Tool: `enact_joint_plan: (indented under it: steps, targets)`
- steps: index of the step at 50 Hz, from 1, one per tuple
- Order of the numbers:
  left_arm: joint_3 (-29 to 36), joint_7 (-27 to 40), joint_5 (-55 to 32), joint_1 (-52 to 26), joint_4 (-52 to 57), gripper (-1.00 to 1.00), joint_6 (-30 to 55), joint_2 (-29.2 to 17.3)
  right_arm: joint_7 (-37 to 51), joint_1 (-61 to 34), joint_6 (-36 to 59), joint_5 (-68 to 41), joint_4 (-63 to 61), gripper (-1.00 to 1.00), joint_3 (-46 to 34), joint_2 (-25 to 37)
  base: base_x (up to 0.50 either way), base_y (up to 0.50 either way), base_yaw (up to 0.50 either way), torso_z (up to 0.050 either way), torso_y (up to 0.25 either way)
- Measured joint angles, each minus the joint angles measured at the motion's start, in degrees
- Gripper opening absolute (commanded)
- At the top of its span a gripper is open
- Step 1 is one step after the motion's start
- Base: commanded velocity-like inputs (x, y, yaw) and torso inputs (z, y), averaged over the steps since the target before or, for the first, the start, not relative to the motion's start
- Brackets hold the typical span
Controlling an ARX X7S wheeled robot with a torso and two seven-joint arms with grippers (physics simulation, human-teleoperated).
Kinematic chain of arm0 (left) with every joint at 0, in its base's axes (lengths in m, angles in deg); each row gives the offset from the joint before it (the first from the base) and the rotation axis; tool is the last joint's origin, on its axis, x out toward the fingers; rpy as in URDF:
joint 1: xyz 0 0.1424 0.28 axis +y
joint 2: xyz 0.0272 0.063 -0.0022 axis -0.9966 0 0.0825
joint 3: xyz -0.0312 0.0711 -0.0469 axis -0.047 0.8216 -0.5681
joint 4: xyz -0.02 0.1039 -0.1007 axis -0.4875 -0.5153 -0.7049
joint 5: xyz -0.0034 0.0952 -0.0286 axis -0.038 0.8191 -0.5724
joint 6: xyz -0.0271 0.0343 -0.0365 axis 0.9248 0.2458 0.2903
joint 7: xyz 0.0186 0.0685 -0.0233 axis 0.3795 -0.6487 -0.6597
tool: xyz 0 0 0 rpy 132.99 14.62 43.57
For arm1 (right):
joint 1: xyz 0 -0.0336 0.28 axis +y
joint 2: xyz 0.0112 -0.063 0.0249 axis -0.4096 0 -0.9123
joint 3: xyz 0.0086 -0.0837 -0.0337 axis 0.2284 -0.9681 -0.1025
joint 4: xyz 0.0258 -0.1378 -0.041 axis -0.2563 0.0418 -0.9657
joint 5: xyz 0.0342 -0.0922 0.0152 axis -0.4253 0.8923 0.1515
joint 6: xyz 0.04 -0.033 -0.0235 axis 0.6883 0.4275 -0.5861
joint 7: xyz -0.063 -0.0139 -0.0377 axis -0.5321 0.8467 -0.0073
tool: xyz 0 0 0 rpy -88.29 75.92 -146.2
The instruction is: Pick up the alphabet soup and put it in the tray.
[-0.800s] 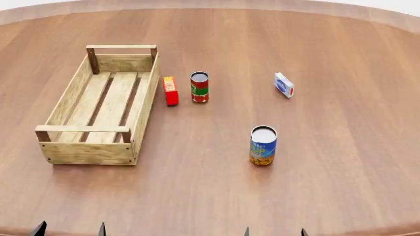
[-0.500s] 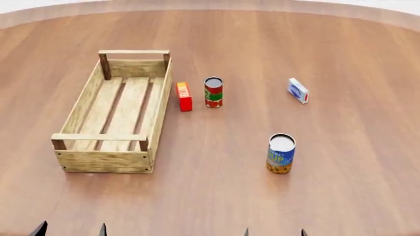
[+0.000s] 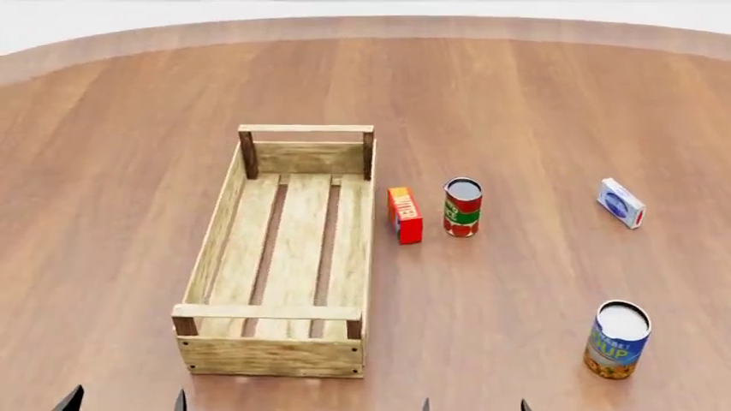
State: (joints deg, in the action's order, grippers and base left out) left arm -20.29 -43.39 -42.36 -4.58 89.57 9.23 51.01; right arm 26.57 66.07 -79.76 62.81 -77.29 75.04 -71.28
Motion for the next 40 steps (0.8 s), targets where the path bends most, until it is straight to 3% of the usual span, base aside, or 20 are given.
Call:
enact_joint_plan:
  steps: [17, 40]
  targets:
    - [1.44, 1.35, -0.95, -0.27, -0.46, 1.00, -0.07, -1.17, 1.07, -0.11, -0.27, -1.46, 0.06, 1.00, -1.35, 1.09, 0.48, 0.33, 0.00, 0.000, 0.000]
    - [2.99, 2.72, -2.18, -0.37, -0.40, 1.00, -0.20, -2.51, 2.29, -0.15, -0.64, -3.09, -0.10, 1.00, -2.82, 2.39, 0.50, 0.12, 0.00, 0.000, 0.001]
